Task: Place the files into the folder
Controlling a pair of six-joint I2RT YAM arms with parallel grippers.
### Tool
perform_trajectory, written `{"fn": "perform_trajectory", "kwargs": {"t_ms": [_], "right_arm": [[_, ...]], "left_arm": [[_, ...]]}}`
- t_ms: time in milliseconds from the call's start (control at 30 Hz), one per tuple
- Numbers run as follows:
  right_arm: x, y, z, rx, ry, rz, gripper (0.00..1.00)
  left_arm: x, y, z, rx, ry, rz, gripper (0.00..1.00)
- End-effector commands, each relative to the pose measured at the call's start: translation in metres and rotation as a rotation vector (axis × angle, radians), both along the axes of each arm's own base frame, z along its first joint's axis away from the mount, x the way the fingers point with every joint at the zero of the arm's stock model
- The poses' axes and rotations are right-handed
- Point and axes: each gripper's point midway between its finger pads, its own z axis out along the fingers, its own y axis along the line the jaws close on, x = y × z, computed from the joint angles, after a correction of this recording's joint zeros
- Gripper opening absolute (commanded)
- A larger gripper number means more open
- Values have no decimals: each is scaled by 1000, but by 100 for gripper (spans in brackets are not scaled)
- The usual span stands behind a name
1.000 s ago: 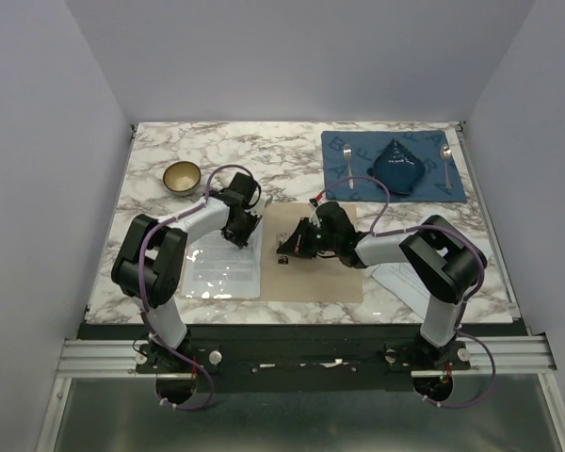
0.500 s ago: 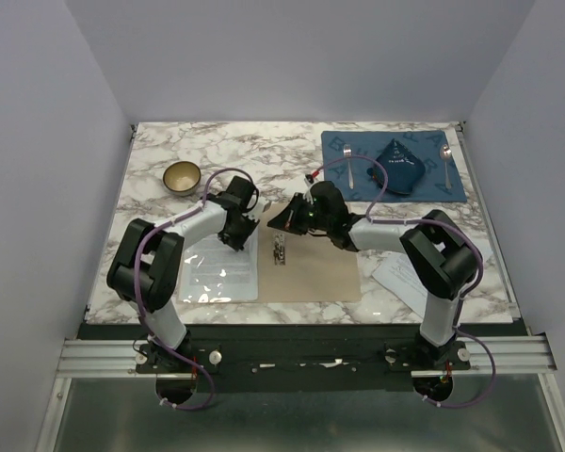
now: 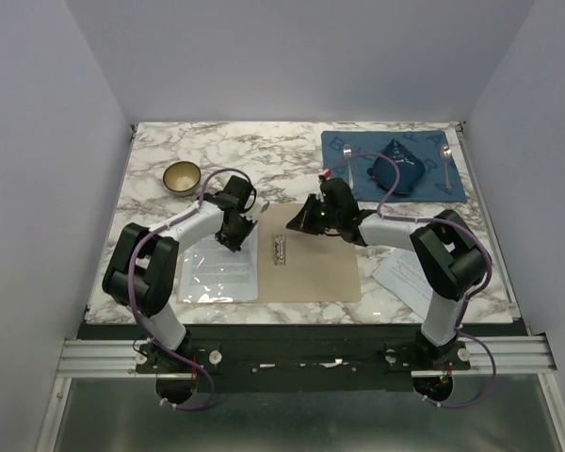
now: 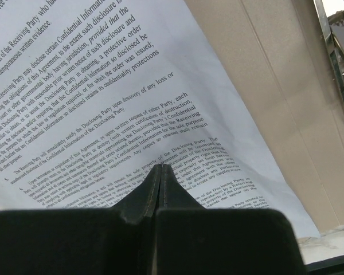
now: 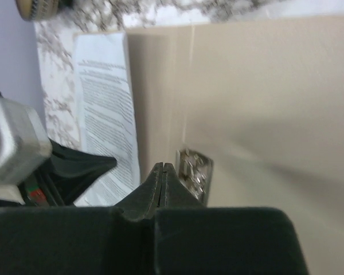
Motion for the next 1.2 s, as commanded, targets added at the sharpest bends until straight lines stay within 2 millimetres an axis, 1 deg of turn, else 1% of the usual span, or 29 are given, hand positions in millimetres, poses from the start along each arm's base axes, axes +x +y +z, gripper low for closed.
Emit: {"fn": "perform_trajectory", "kwargs": {"t_ms": [0,33,67,100,167,200,300,433,567,667,700,733,800,833,933,1167], "right_arm": [[-40,-25,-17,-73,48,21,0],[-51,-29,-26,-78,67,20,0],[-56,-28,-26,-74,67,29,0],[-64,-23,-24,-69,63,47,0],[-75,-19,-29,-75,76,70,1],[-82,-12,-29,-71,75,91,0],[-90,1,-26,-47,68,119,0],[-90,11,-24,-6,76,120,0],[-89,13,-28,6,91,105,0],[-89,22,-27,44,97,122,0],[-90,23,-31,49,110,125,0],[-87,28,-26,76,99,123,0],[-84,33,-24,98,97,131,0],[-83,34,-27,99,110,125,0],[-81,36,-29,111,112,113,0],[-71,41,-24,148,97,70,0]], "left_arm": [[1,-2,9,-20,-15,-8,0],[0,-2,9,-21,-12,-6,0],[0,-2,10,-23,-15,-4,0],[1,-3,12,-25,-22,-2,0],[2,-4,16,-33,-27,3,0],[3,-4,19,-33,-37,5,0],[6,-4,23,-37,-48,16,0],[7,0,18,-12,-46,33,0],[7,8,7,34,-37,49,0],[6,12,1,57,-34,53,0],[6,12,0,60,-32,54,0],[6,13,-2,61,-31,51,0],[6,14,-4,69,-30,52,0],[5,14,-5,71,-29,51,0],[4,16,-7,82,-25,46,0],[-1,21,-13,101,-19,21,0]]}}
